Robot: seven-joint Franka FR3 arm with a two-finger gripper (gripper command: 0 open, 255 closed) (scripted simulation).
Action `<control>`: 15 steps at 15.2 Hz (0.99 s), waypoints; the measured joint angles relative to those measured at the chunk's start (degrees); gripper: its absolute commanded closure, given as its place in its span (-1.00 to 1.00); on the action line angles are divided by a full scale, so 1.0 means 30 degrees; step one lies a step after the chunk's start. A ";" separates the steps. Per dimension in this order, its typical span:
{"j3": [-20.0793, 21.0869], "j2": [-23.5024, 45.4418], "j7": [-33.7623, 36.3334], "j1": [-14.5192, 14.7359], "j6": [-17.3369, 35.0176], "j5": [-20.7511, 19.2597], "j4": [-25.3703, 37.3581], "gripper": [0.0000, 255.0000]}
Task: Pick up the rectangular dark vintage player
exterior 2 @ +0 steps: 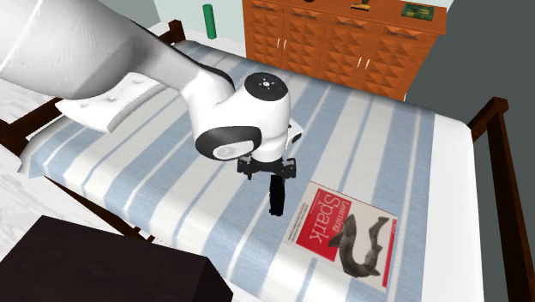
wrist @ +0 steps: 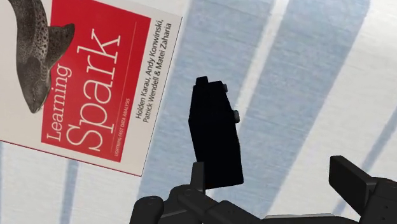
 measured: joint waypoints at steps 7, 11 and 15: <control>0.1214 0.3137 -0.1615 -0.1708 0.0329 0.1641 0.2486 -1.00; 0.1690 0.4027 -0.2074 -0.2104 0.0877 0.2178 0.2807 -1.00; 0.1779 0.4109 -0.2161 -0.2145 0.1033 0.2286 0.2774 1.00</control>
